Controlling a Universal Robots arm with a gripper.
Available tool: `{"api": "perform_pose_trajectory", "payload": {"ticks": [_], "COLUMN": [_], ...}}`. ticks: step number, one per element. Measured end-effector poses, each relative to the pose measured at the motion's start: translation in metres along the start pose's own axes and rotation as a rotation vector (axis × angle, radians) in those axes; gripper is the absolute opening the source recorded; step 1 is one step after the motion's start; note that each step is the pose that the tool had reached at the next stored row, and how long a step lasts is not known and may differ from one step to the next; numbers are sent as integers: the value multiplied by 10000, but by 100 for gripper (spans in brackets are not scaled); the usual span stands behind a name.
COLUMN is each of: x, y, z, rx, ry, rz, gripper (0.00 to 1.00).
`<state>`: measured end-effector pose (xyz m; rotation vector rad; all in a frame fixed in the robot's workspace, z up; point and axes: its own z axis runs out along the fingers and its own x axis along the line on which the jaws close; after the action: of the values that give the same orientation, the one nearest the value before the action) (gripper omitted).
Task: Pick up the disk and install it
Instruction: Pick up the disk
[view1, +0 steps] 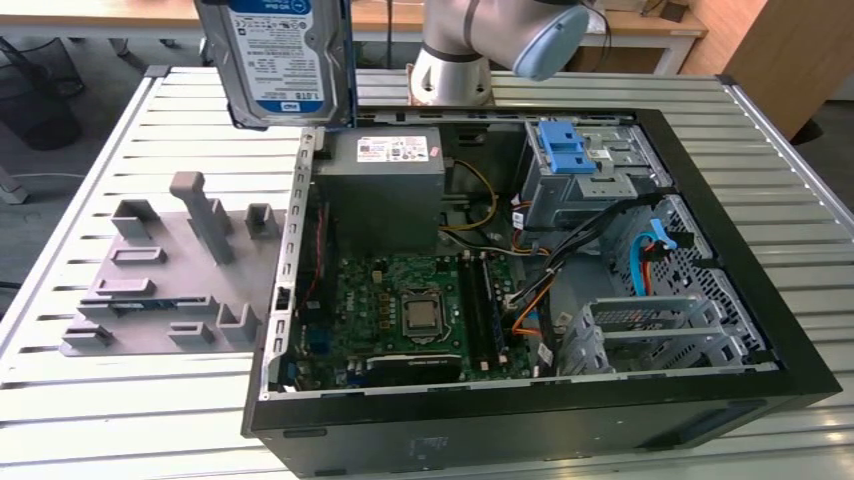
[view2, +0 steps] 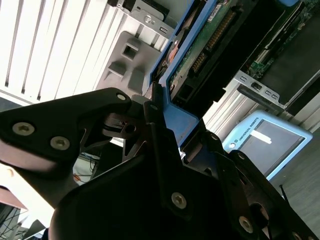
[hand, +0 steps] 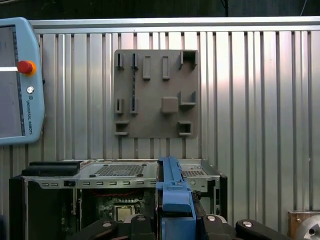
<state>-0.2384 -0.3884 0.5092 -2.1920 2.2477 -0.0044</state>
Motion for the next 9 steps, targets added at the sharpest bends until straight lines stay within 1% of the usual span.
{"api": "perform_pose_trajectory", "payload": {"ticks": [8,9], "x": [-5,-5], "y": [-207,-225], "z": [1,1], "rx": [0,0], "ry": [0,0], "rz": [-1,-1], "gripper": [36,36]}}
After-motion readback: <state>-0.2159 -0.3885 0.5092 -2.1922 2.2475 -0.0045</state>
